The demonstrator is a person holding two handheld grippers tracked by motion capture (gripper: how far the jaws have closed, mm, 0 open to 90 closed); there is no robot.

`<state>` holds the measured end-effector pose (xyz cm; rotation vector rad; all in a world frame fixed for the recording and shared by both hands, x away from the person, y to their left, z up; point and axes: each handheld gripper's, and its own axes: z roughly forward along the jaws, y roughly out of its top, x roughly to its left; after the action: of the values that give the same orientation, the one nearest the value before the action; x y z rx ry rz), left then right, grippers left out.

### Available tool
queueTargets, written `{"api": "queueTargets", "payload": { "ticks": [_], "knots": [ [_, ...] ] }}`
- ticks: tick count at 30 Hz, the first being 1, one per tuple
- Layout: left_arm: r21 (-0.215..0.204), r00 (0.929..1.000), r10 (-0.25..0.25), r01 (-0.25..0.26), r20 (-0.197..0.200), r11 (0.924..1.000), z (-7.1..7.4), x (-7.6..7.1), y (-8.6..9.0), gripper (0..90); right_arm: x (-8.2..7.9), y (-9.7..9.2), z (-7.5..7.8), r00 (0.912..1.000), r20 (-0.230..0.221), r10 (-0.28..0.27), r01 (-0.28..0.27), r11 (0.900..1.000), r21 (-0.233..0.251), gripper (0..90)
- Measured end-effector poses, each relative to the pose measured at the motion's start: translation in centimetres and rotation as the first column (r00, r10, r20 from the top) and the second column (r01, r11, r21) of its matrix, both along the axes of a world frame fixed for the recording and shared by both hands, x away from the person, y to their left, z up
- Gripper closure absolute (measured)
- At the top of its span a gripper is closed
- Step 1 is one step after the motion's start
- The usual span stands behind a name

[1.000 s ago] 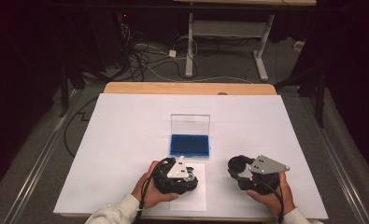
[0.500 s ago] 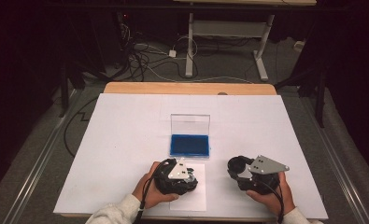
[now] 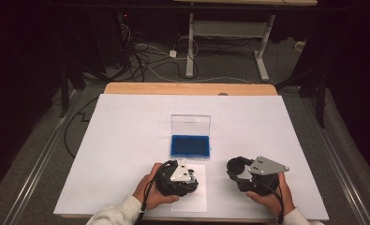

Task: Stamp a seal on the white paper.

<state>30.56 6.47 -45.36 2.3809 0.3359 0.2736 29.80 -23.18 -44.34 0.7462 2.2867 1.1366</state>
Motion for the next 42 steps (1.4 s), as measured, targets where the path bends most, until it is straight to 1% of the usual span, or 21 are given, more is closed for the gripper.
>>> {"api": "queueTargets", "payload": {
  "ticks": [2,9,13,18,21,31,33,39,40,42],
  "knots": [
    [0.001,1.0,0.002,-0.002,-0.003,1.0,0.01,0.0,-0.04,54.4,0.03,-0.01,-0.07,1.0,-0.008,0.006,-0.006,0.9999,0.009,38.0],
    [0.019,1.0,0.0,0.0,0.004,0.9998,0.11,-0.16,-0.16,54.4,0.04,0.06,-0.13,0.9999,-0.008,0.012,-0.012,0.9999,0.005,38.0],
    [0.025,1.0,-0.001,0.001,-0.001,0.9997,0.18,-0.1,-0.17,54.4,0.07,0.07,-0.16,0.9999,-0.008,0.013,-0.013,0.9999,0.001,38.0],
    [0.023,1.0,0.003,-0.003,-0.004,0.9997,0.18,-0.05,-0.24,54.4,0.05,0.06,-0.14,0.9999,-0.008,0.012,-0.012,0.9999,0.003,38.0],
    [0.035,1.0,-0.002,0.002,-0.002,0.9994,0.24,-0.12,-0.27,54.4,0.03,0.12,-0.14,0.9999,-0.008,0.012,-0.012,0.9999,0.001,38.0],
    [0.029,0.9999,-0.002,0.002,-0.011,0.9996,0.21,0.04,-0.21,54.4,0.05,0.19,-0.2,0.9998,-0.012,0.014,-0.014,0.9999,0.0,38.1],
    [0.021,0.9999,-0.001,0.002,-0.015,0.9998,0.14,0.04,-0.16,54.3,0.04,0.21,-0.18,0.9998,-0.01,0.014,-0.014,0.9999,-0.001,38.0],
    [0.03,0.9999,-0.002,0.003,-0.012,0.9996,0.19,0.03,-0.21,54.3,0.05,0.16,-0.14,0.9999,-0.011,0.013,-0.013,0.9999,-0.001,38.0],
    [0.024,0.9999,-0.001,0.002,-0.017,0.9997,0.16,0.06,-0.18,54.3,0.06,0.16,-0.15,0.9999,-0.01,0.013,-0.013,0.9999,-0.002,38.0],
    [0.034,0.9999,-0.005,0.006,-0.015,0.9994,0.23,0.05,-0.2,54.3,0.07,0.16,-0.17,0.9999,-0.011,0.014,-0.014,0.9999,-0.002,38.1]
  ]
}}
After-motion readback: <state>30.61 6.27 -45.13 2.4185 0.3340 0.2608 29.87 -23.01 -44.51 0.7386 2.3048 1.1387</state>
